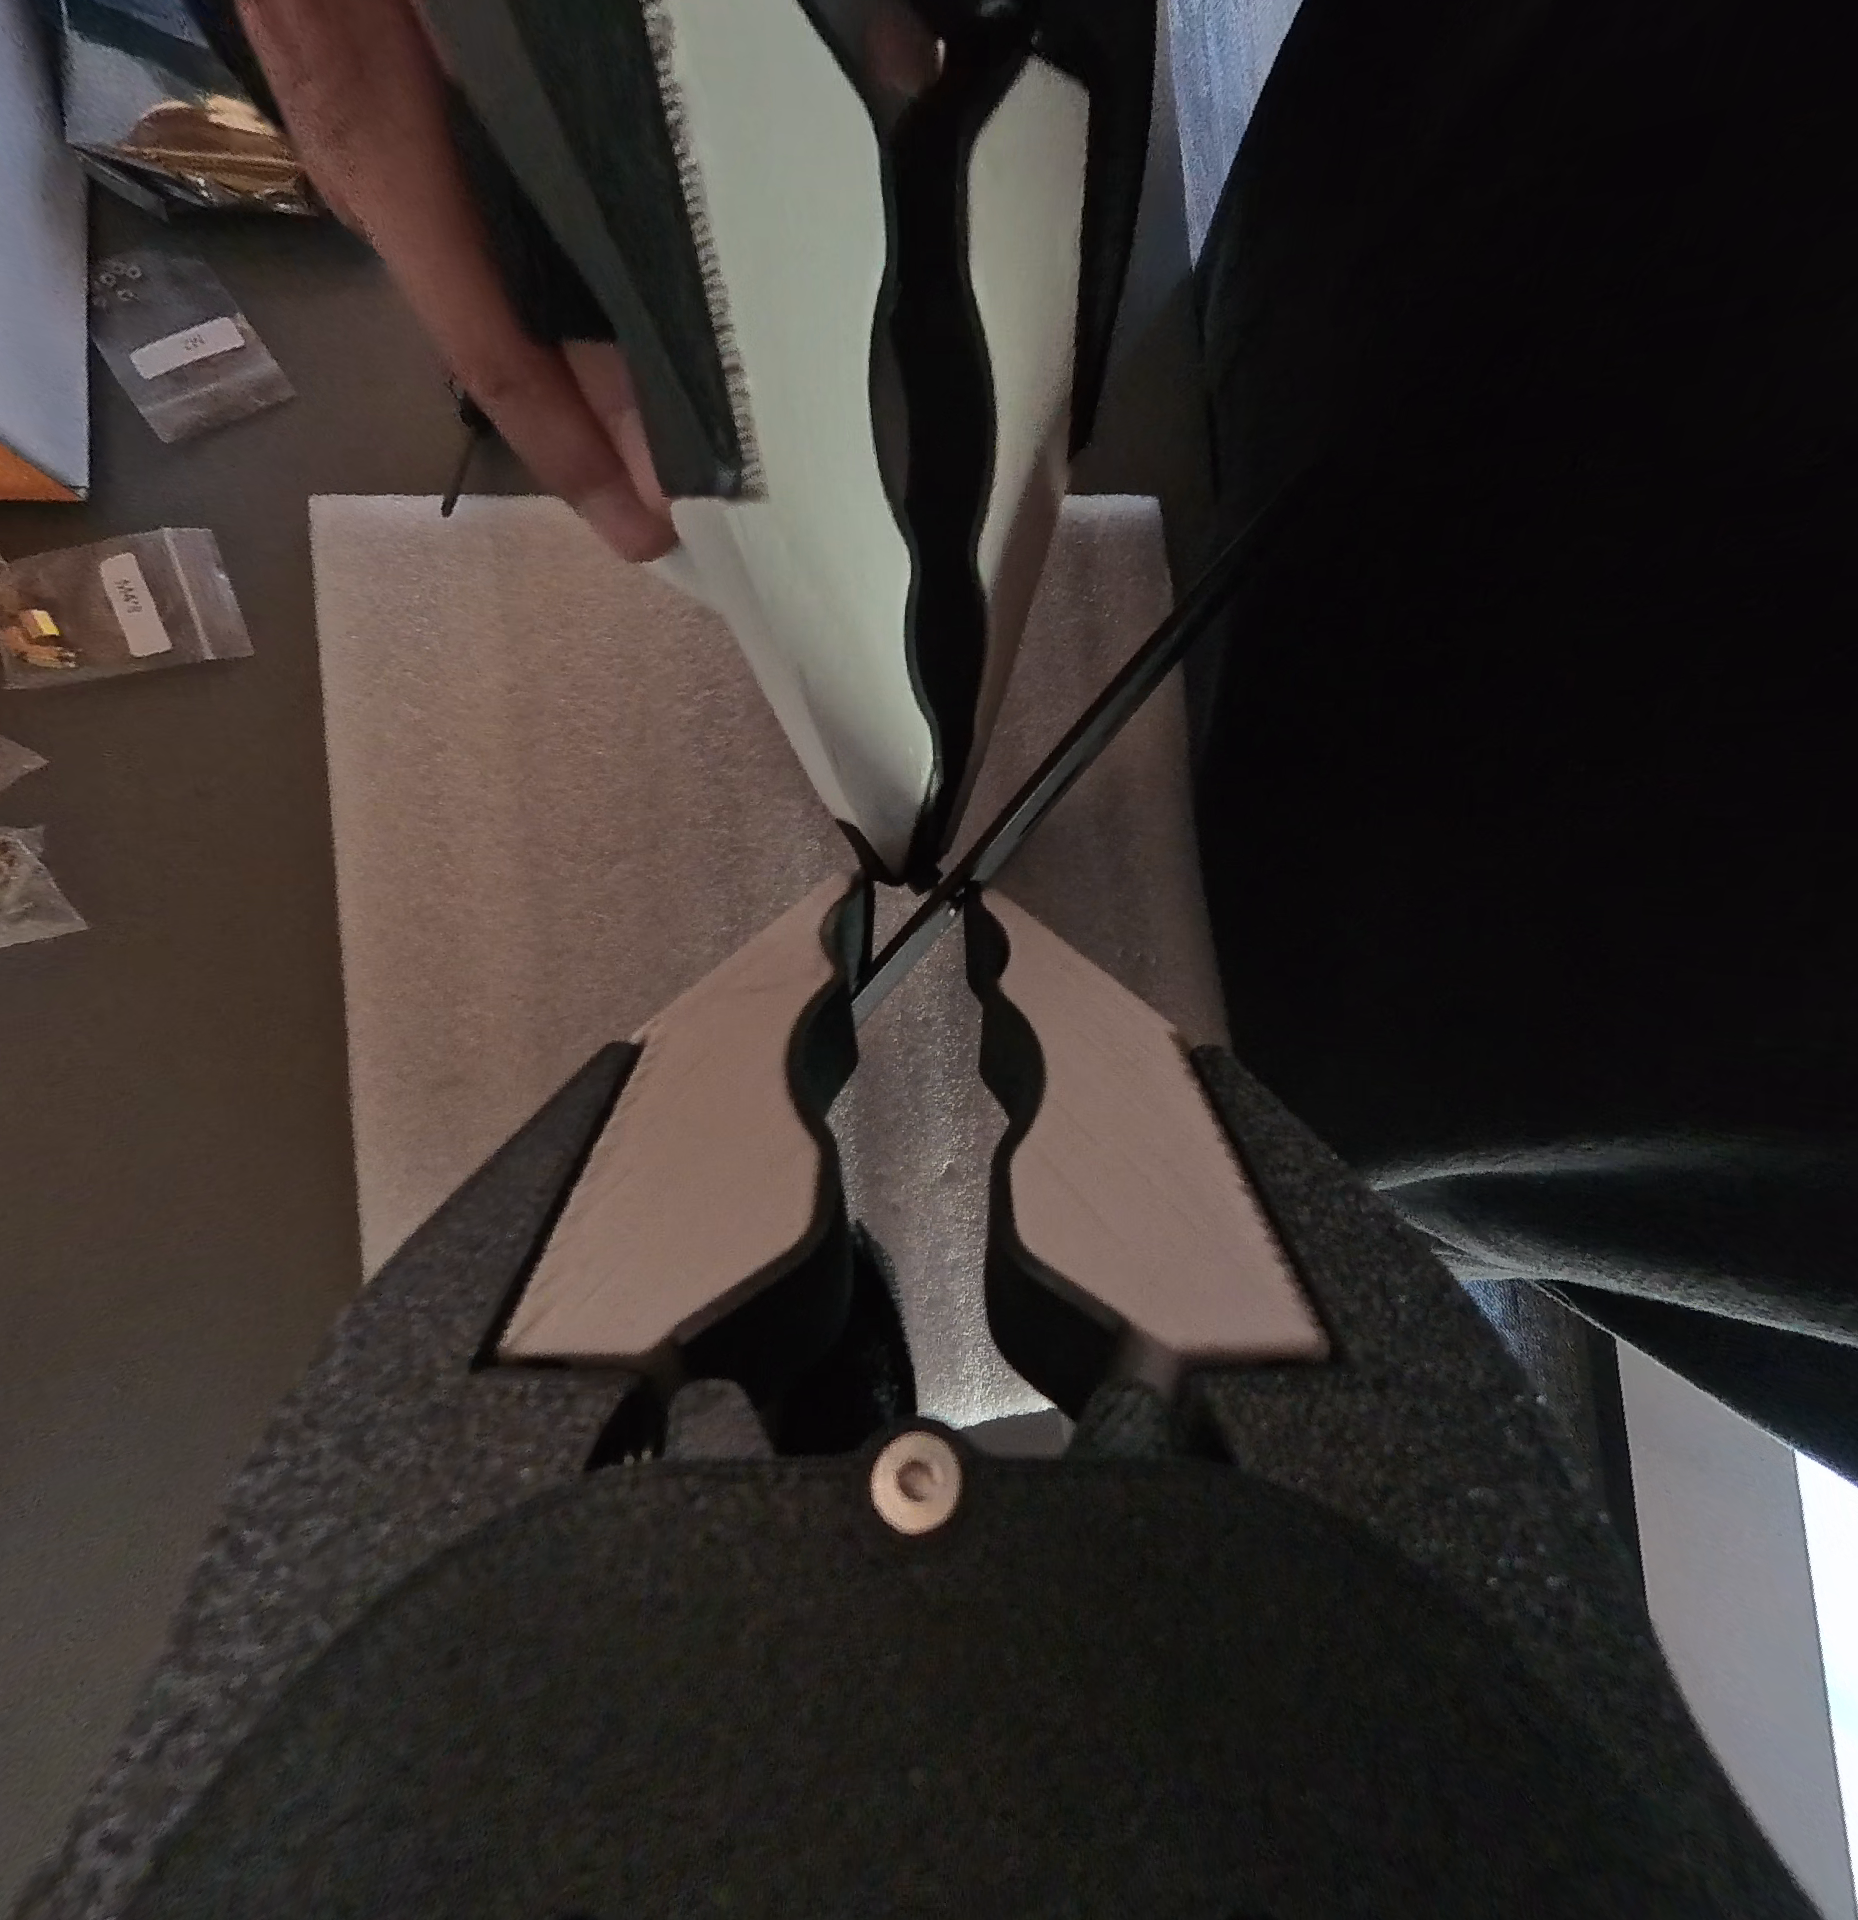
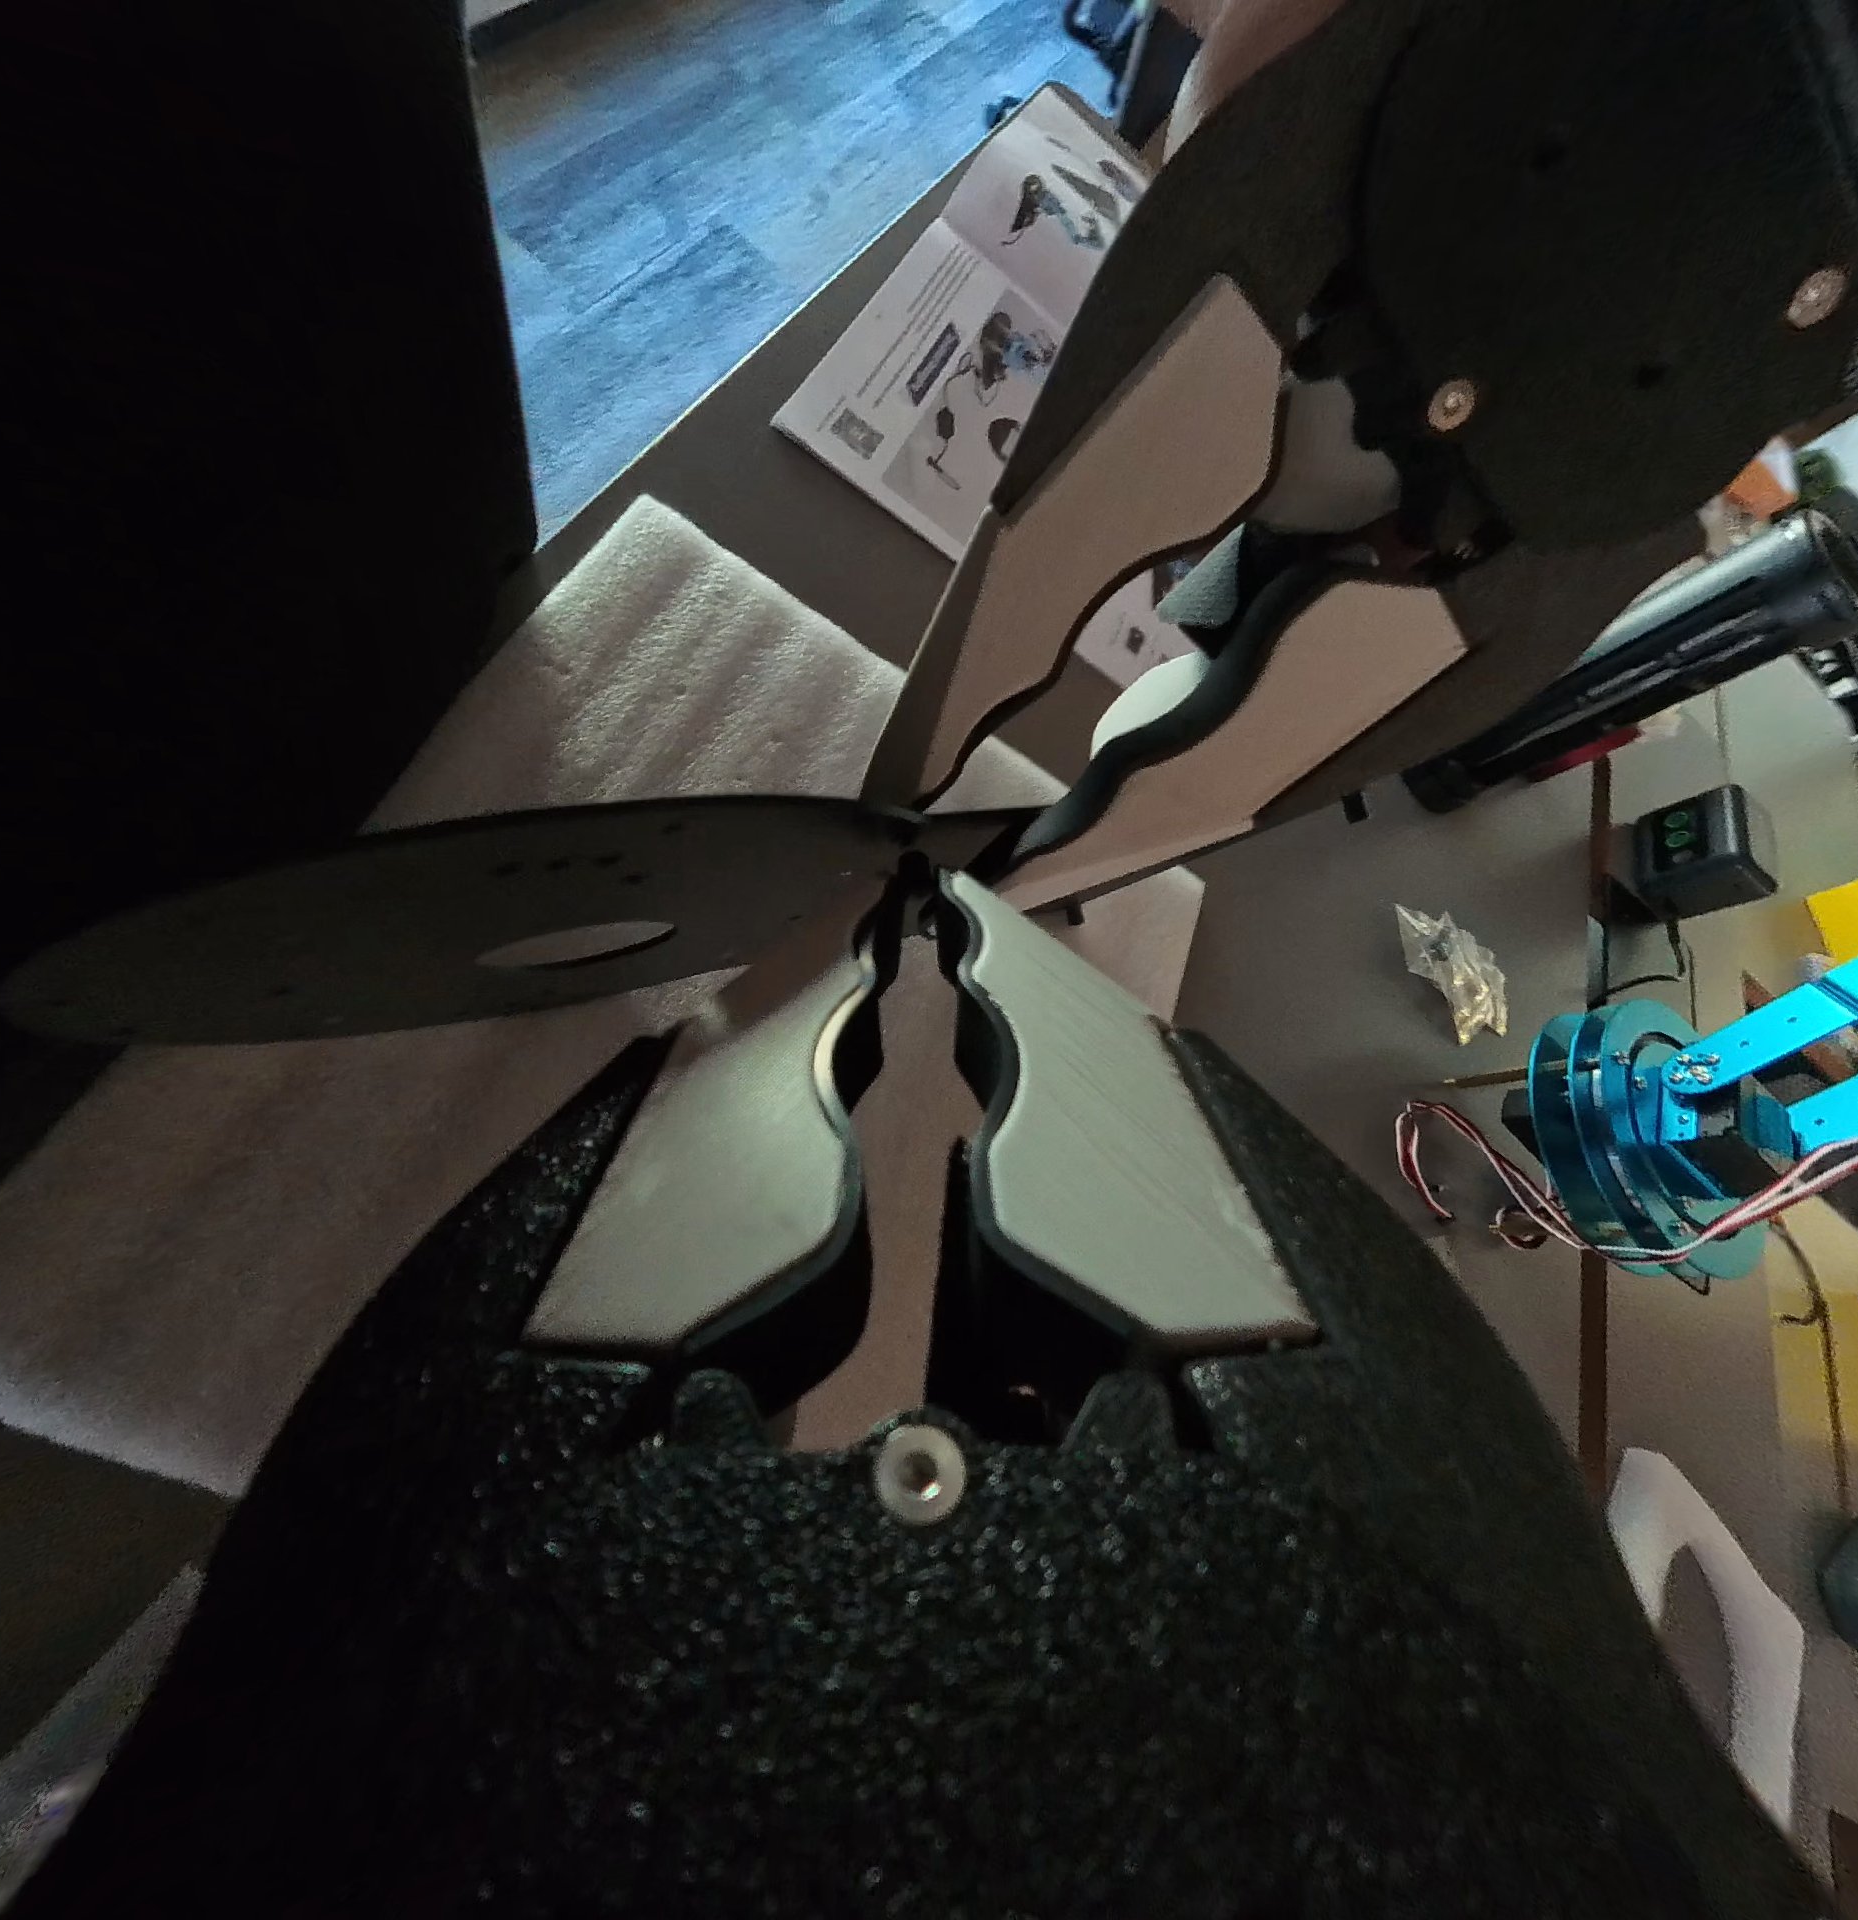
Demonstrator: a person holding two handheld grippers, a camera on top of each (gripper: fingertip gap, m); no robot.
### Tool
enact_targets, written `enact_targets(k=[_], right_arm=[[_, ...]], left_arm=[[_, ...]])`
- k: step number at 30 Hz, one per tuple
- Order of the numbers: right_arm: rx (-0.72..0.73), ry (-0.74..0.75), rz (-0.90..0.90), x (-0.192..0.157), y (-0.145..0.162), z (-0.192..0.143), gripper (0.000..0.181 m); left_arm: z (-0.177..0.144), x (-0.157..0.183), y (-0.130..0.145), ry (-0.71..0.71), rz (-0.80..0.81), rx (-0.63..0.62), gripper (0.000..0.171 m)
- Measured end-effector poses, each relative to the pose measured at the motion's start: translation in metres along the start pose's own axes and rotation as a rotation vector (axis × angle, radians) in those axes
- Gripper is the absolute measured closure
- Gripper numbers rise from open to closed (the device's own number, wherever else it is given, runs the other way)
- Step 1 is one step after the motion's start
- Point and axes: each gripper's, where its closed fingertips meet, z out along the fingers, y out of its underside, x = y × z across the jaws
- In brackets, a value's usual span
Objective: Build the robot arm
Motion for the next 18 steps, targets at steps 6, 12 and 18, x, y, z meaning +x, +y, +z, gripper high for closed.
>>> enact_targets(k=[6,12,18], right_arm=[[-0.015,-0.122,0.004,-0.0007,-0.0015,0.0001,0.178],[0.067,-0.227,0.115,-0.0010,-0.0029,-0.0005,0.177],[0.144,-0.256,0.276,-0.0007,-0.0051,-0.0009,0.177]], left_arm=[[-0.0005,0.0008,0.0006,0.008,0.004,-0.008,0.156],[-0.0005,0.0007,0.0008,0.003,0.020,-0.008,0.155],[-0.0008,0.0012,0.0012,0.005,0.025,-0.008,0.155]])
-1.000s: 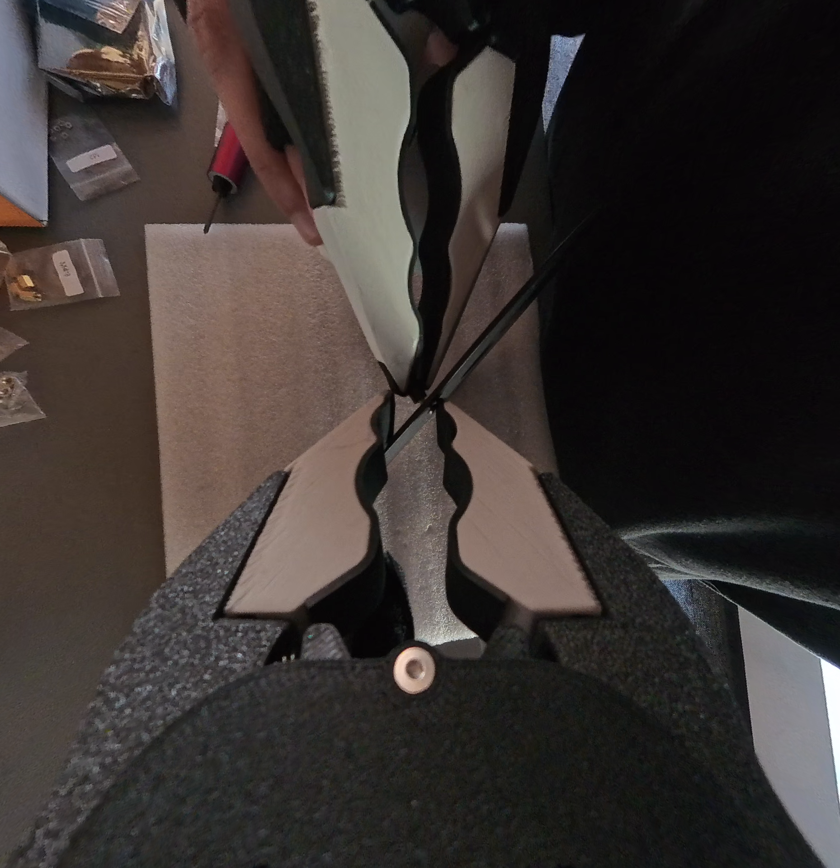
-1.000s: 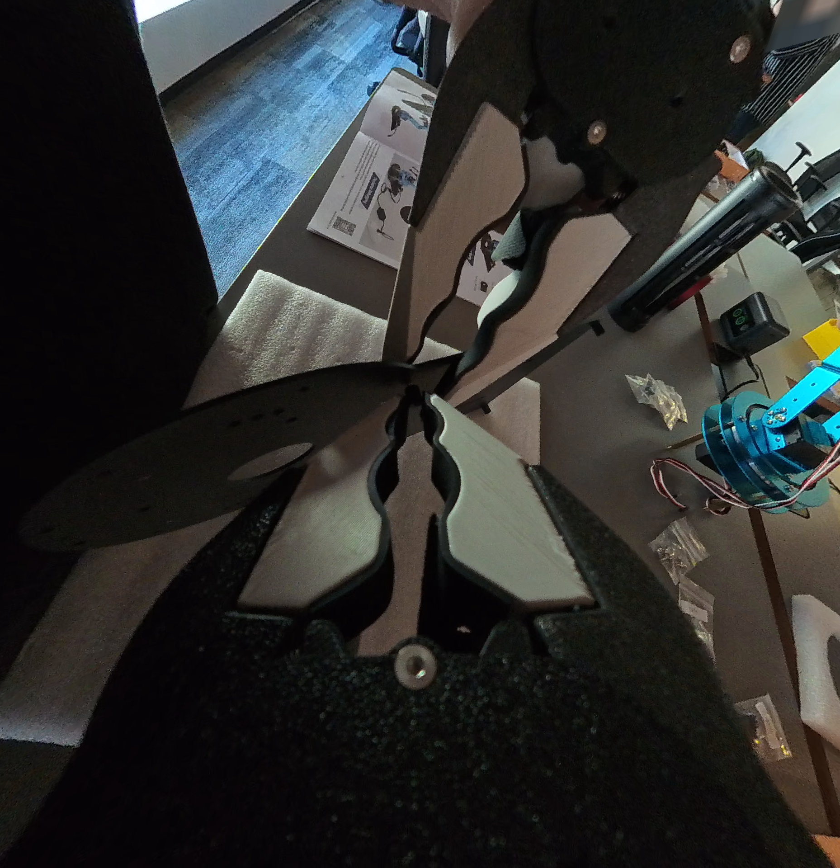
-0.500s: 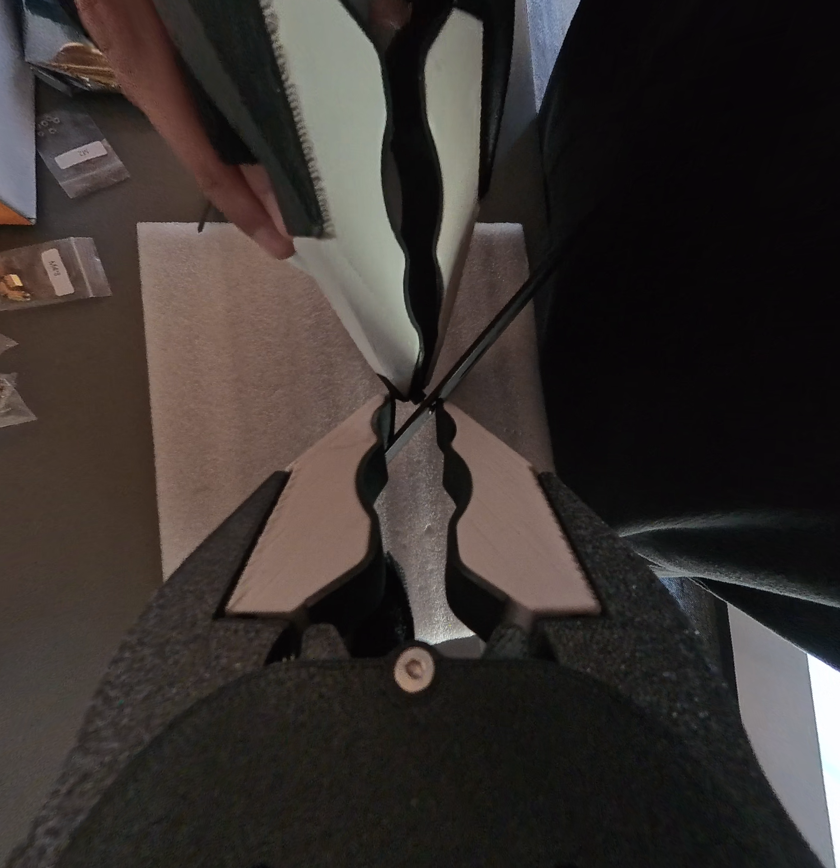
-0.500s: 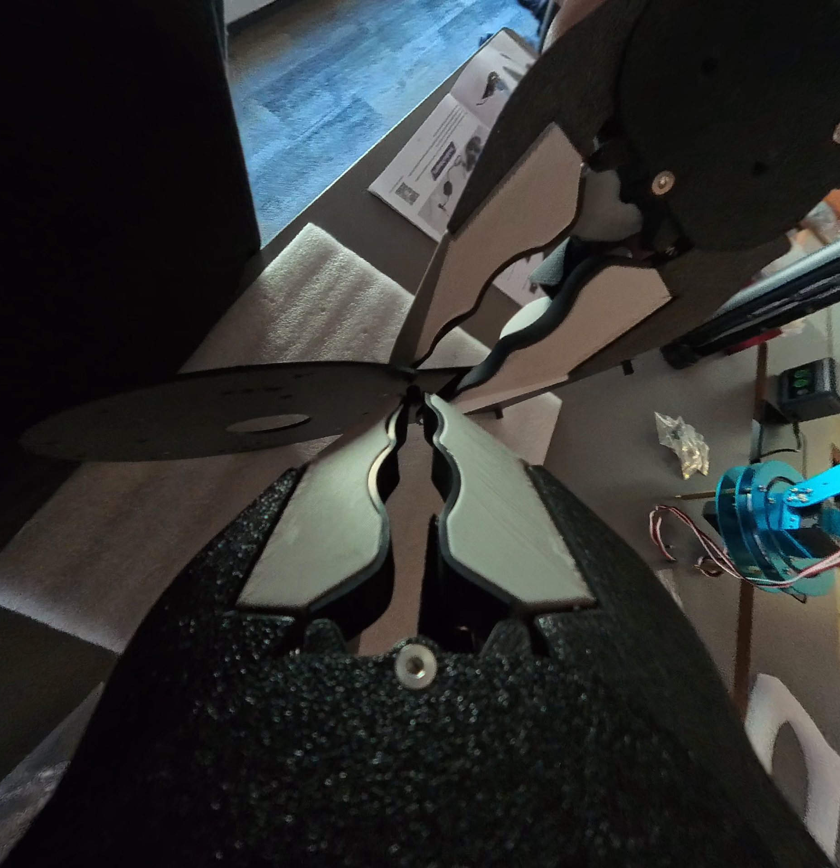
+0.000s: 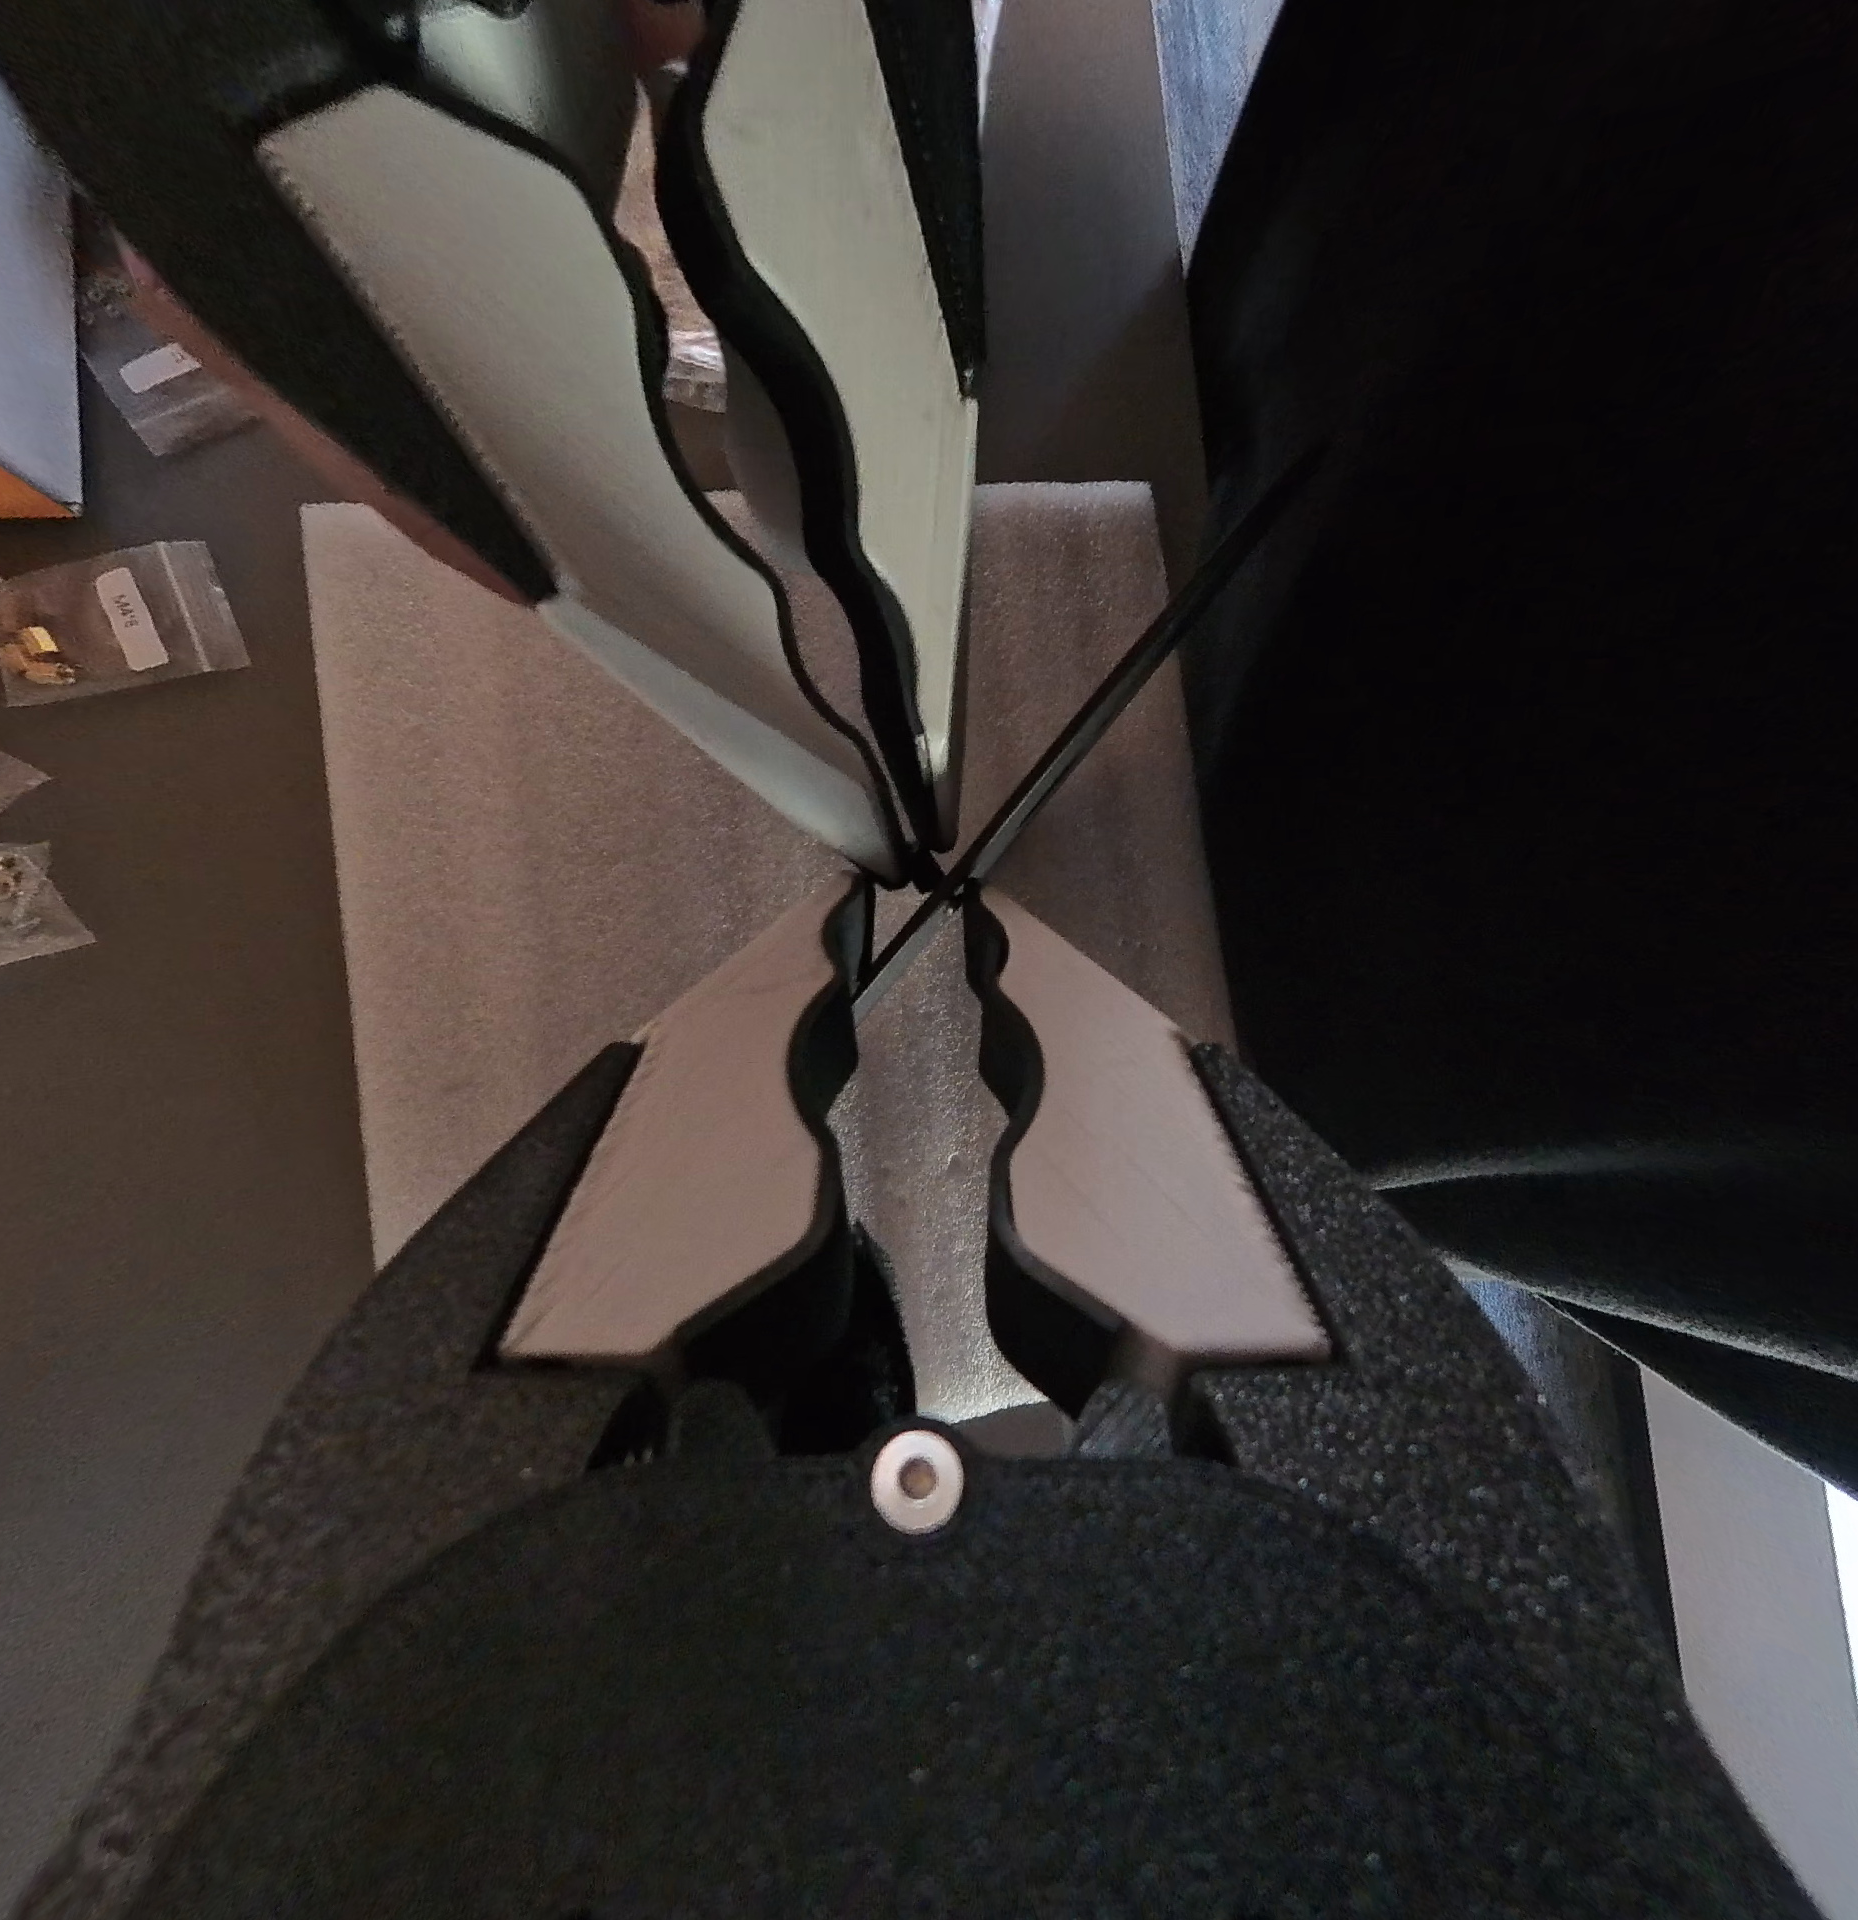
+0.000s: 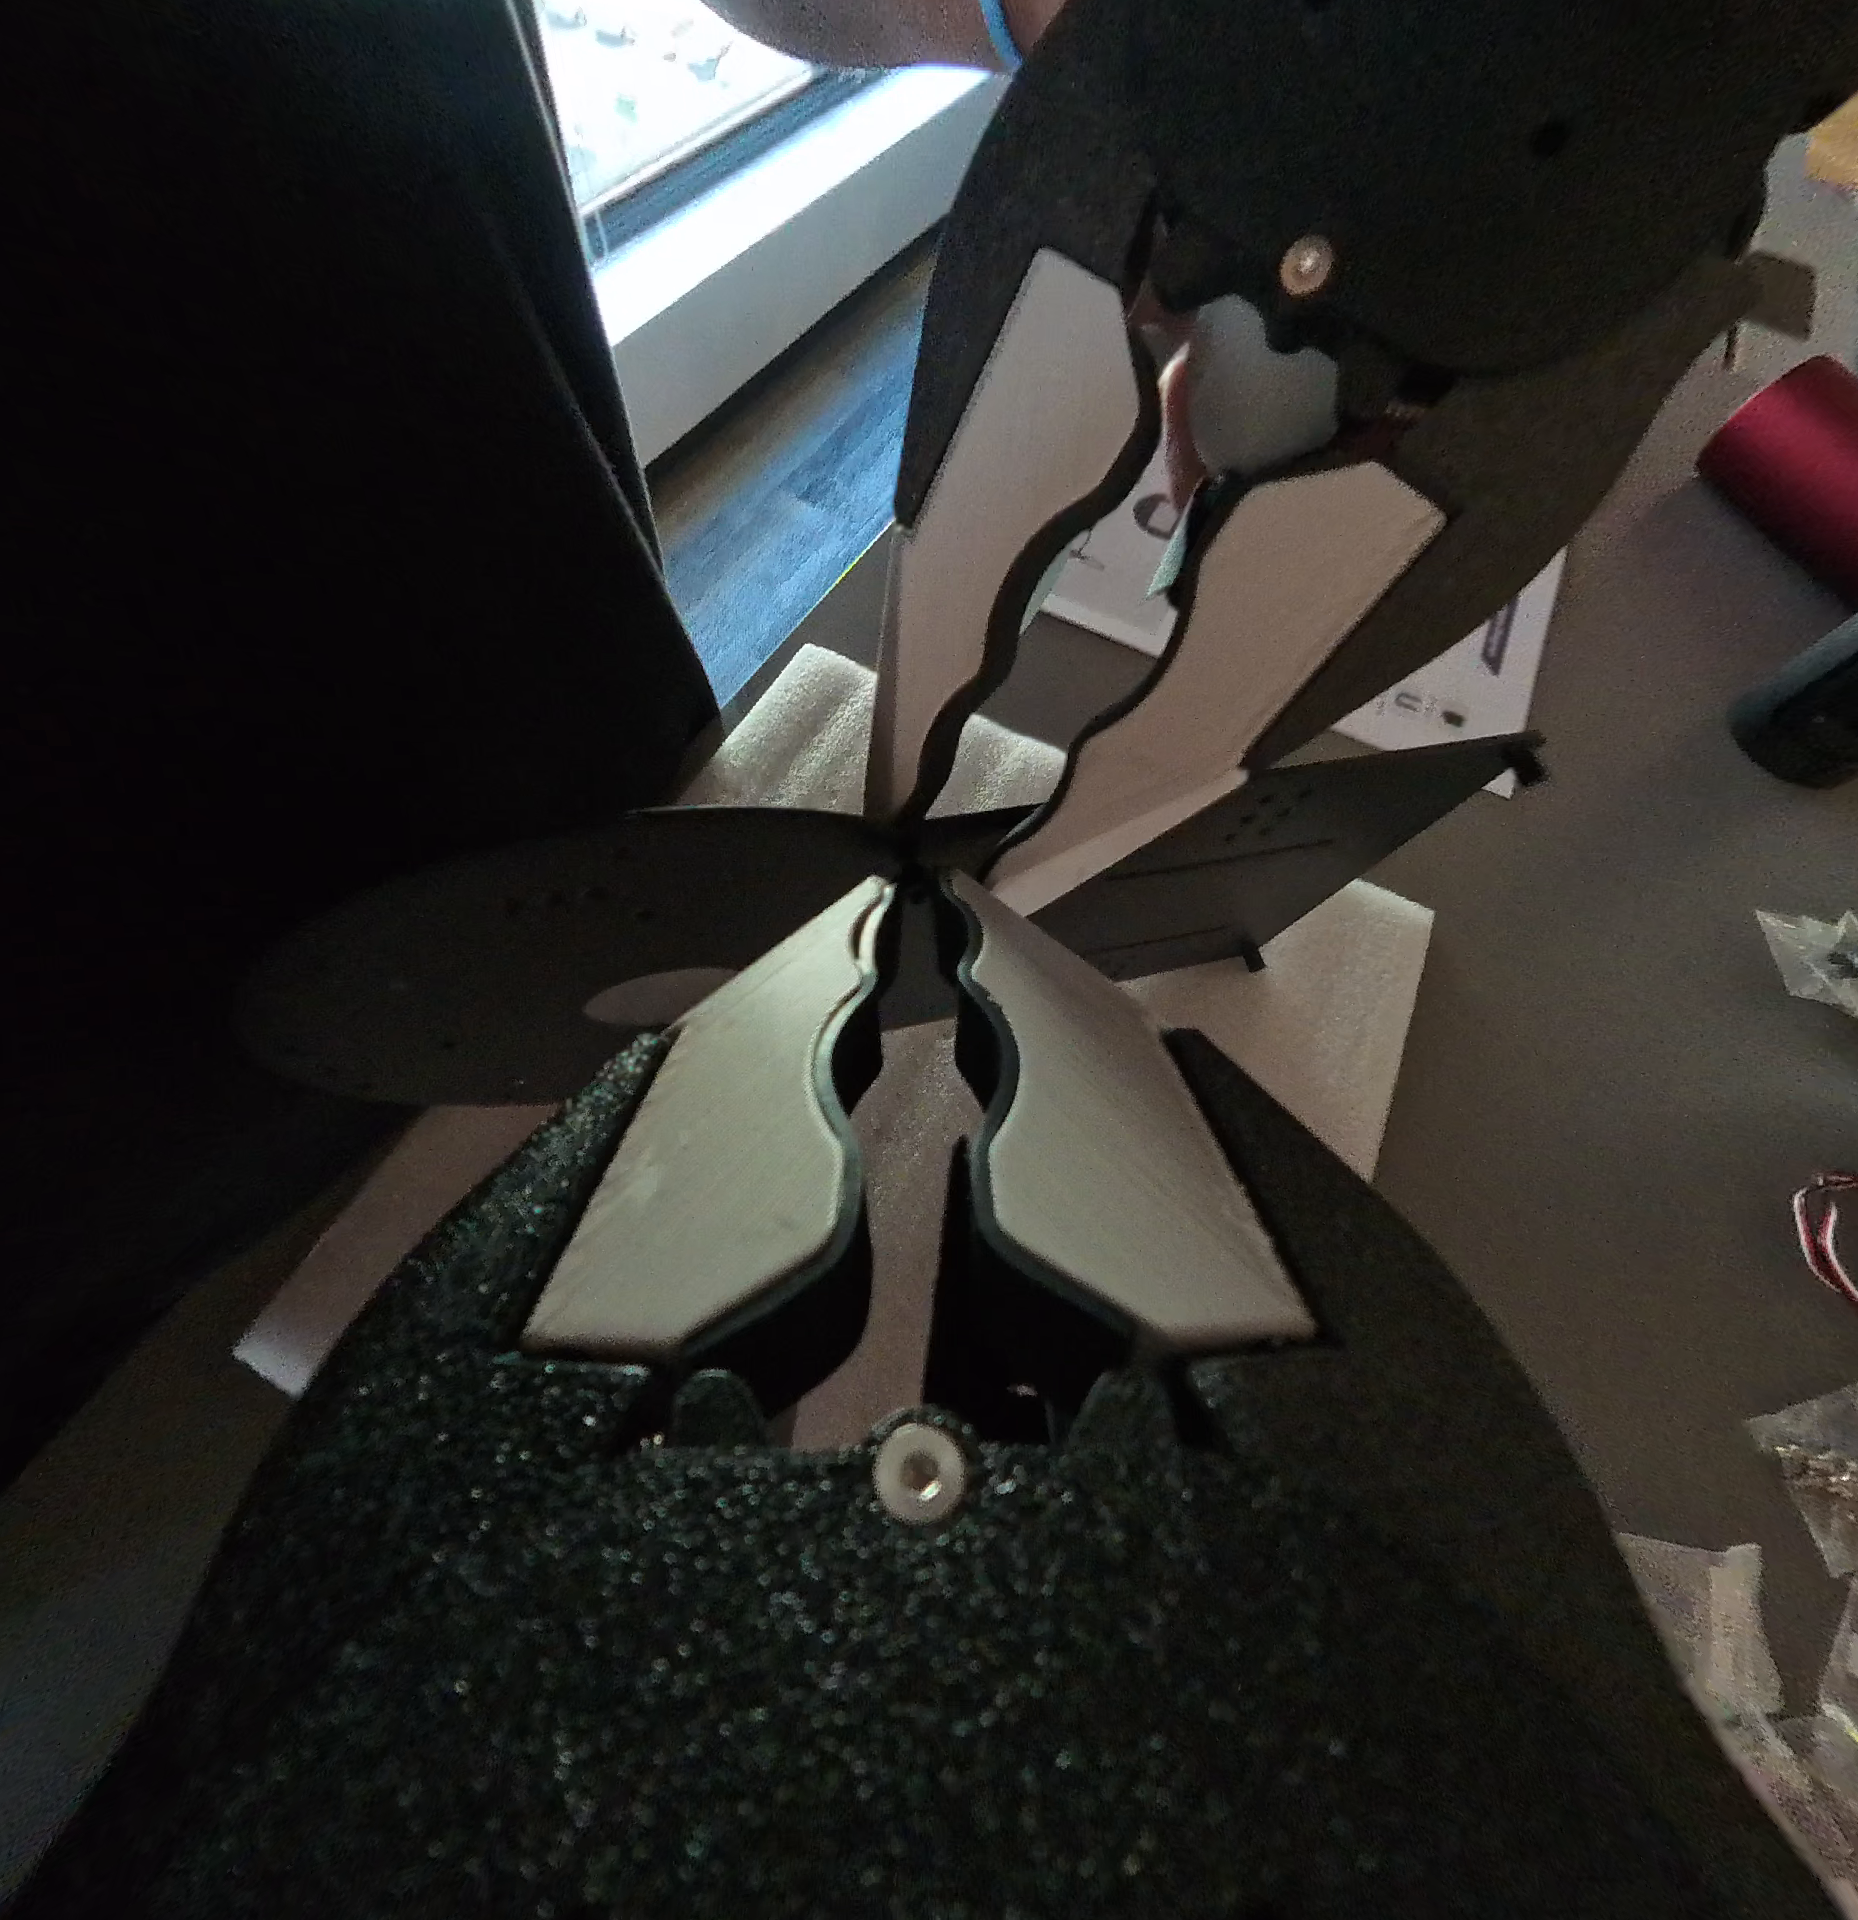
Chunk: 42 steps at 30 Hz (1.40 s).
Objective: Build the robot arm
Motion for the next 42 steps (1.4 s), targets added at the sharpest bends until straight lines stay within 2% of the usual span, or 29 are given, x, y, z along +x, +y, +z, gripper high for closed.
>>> enact_targets(k=[7,15,19,28,42], right_arm=[[0.085,0.068,0.061,0.0005,0.0001,-0.0005,0.177],[0.326,-0.049,0.347,0.0002,-0.0018,-0.0020,0.177],[0.418,-0.065,0.425,0.0007,-0.0023,-0.0024,0.177],[0.491,-0.083,0.450,0.0012,-0.0029,-0.0019,0.177],[0.604,-0.139,0.600,0.0006,0.0000,-0.0001,0.178]], left_arm=[[0.0003,-0.0003,-0.0006,0.006,0.010,0.002,0.155],[0.0009,-0.0010,-0.0012,0.001,0.011,0.002,0.155],[0.0010,-0.0013,-0.0011,-0.020,0.018,0.009,0.154],[0.0006,-0.0011,0.0008,-0.028,0.070,-0.005,0.153],[0.0006,-0.0014,0.0056,-0.057,0.135,-0.065,0.152]])
